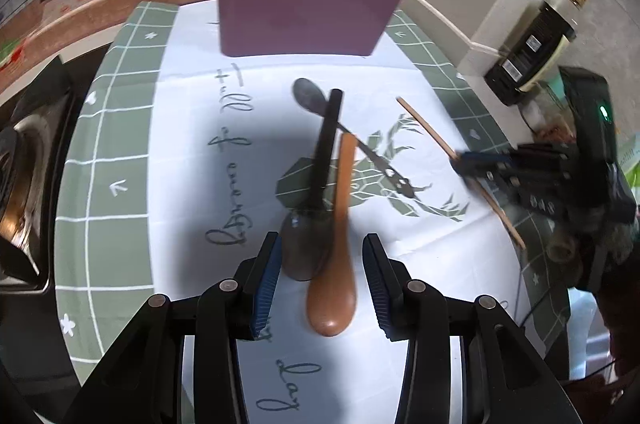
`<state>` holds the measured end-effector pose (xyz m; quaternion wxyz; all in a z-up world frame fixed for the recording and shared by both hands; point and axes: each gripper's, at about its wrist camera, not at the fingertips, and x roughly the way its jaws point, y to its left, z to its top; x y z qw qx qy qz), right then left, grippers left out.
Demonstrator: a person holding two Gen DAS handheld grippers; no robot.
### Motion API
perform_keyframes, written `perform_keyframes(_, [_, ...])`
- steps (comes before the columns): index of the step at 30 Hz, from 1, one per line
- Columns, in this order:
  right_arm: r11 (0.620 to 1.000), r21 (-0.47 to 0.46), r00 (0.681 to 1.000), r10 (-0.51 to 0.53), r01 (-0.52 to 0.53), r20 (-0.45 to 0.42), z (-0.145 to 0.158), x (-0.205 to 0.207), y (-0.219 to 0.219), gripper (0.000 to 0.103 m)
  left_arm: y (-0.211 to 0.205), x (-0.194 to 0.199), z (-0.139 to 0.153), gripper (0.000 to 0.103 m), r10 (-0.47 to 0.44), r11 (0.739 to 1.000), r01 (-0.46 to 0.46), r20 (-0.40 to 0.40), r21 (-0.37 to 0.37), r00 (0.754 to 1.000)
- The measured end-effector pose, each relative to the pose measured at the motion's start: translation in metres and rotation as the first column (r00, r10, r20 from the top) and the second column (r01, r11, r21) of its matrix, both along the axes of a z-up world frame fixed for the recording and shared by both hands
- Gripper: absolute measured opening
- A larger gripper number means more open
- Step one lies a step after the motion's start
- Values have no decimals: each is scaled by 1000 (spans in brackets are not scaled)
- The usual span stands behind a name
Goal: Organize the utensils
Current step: 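Grasp a second wooden chopstick with the right gripper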
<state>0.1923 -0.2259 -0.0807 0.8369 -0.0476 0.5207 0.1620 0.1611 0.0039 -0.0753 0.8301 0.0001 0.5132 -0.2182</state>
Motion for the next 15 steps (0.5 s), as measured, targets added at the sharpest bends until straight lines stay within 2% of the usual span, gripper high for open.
perform_keyframes(4, [998,33,999,-52,52,-5,-2,11,-11,7,-12,0,0,43,-47,999,47,3,13,999])
perform_keyframes(5, [997,40,998,-63,63,-5,-2,12,-13,10,-14,0,1,43,-52,998,52,7,25,999])
perform_keyframes(8, [994,89,998,-66,66,-2,2,10,-22,12,-18,5,3,43,-44,998,43,21,51,999])
perform_keyframes(11, [989,150,1000,-5,2,16,13,-2,-28,14,-14,11,6,43,-16,999,15,31,44,999])
perform_keyframes(15, [978,156,991,136,-136,14,17,-17,-16,24,-6,15,7,43,1,999,-2,33,35,999])
